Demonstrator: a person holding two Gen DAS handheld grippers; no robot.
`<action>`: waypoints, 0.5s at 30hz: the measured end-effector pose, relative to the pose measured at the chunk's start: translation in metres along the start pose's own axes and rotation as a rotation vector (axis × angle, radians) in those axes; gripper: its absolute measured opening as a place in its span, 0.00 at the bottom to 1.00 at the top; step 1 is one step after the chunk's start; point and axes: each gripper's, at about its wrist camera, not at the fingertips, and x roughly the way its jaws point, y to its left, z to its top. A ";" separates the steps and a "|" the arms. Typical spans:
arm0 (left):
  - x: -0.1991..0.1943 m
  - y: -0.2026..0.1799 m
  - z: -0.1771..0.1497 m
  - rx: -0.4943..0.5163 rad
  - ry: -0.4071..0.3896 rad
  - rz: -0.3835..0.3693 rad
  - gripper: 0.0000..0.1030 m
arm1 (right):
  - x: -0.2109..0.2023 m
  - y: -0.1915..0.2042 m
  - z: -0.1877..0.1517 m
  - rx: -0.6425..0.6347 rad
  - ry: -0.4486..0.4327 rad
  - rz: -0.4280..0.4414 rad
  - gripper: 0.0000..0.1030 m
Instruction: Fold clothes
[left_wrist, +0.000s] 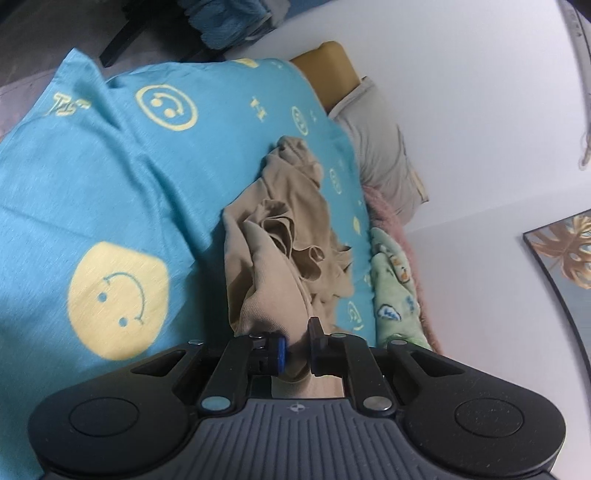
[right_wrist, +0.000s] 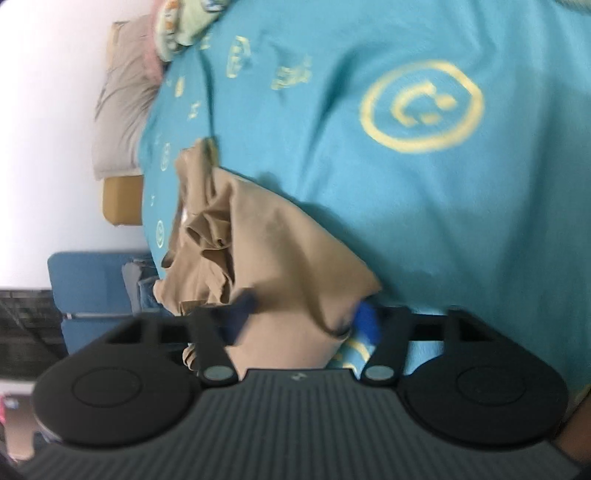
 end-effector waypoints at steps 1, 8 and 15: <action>-0.001 -0.001 0.000 0.004 -0.003 -0.004 0.11 | -0.001 0.003 0.000 -0.021 0.002 -0.001 0.24; -0.022 -0.031 -0.002 0.197 -0.086 0.004 0.09 | -0.022 0.017 0.000 -0.146 -0.066 0.095 0.11; -0.062 -0.084 -0.003 0.333 -0.149 0.007 0.08 | -0.060 0.065 0.006 -0.223 -0.079 0.151 0.10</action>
